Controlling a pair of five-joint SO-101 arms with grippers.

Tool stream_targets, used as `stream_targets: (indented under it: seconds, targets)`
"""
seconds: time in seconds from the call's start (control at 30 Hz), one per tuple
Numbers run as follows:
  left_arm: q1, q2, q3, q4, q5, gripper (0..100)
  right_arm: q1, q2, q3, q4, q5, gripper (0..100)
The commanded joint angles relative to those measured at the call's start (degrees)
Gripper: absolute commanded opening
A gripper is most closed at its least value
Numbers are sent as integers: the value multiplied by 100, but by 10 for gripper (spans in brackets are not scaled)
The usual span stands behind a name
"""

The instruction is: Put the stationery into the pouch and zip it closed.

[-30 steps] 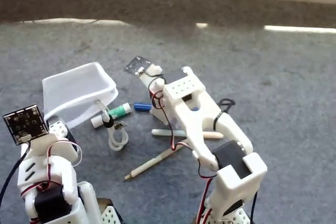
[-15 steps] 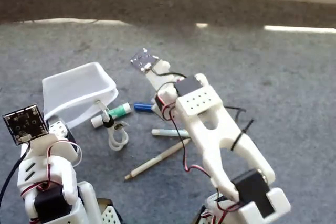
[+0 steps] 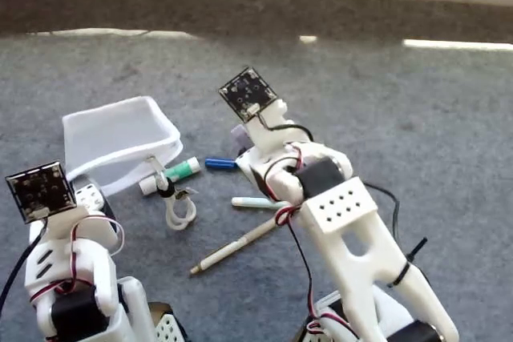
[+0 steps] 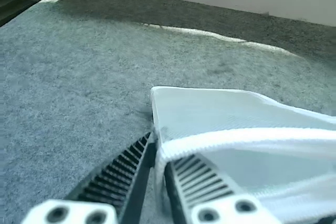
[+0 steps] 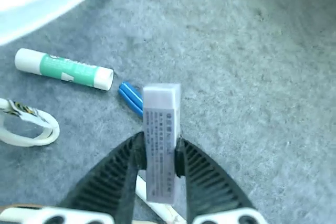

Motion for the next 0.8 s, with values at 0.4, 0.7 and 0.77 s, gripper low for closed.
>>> stream_targets:
  seconds: [0.4, 0.7, 0.77]
  targets:
    - [690, 2404, -2404, 484, -563, 8, 66, -708, 22, -224, -440, 5]
    - [822, 3785, -3785, 958, -545, 8, 66, -716, -13, -242, -862, 5]
    - [831, 4127, -4066, 1099, -545, 8, 66, -716, -31, -233, -949, 5]
